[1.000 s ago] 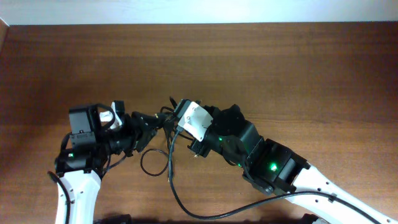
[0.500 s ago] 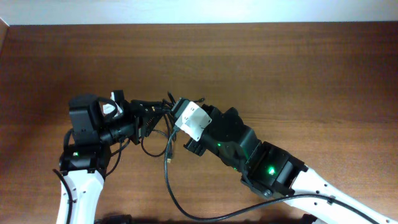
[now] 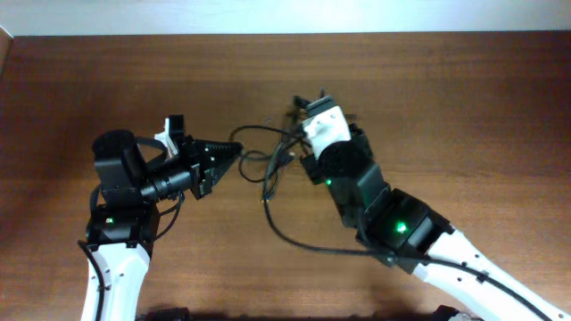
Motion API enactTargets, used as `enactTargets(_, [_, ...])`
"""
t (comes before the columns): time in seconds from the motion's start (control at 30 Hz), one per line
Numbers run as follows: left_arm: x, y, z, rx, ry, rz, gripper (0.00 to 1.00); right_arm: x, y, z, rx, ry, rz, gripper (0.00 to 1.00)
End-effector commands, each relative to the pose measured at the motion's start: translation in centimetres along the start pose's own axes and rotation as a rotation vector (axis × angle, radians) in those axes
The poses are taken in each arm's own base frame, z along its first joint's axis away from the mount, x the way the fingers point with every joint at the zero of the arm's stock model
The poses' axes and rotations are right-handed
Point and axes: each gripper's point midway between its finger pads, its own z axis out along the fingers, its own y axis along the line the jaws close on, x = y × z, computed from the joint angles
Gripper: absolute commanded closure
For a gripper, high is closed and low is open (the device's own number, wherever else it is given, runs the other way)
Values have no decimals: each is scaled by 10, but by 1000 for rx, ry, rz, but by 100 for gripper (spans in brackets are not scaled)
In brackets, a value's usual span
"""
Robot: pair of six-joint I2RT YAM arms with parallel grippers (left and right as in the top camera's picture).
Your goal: Untangle cables
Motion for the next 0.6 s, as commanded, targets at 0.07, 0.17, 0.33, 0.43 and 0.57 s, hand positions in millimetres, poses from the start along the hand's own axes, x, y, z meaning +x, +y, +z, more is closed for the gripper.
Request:
enactTargets(0.07, [-9,-6,-15,34,-9,2,90,14,-46,4,126,74,73,96])
enactTargets(0.17, [-15,-7,-27,55,-19,34,71,14,-24,7,-23,77,112,96])
enactTargets(0.33, [-15,3,-26,20,-31,-9,56,-18,62,-18,-481,-52,33,95])
enactTargets(0.43, [-8,34,-12,-111,-60,-83,54,-41,108,-49,-595,-173,-34,94])
enactTargets(0.57, [-7,37,-7,-133,-68,-72,80,-46,129,-65,-653,-202,-45,95])
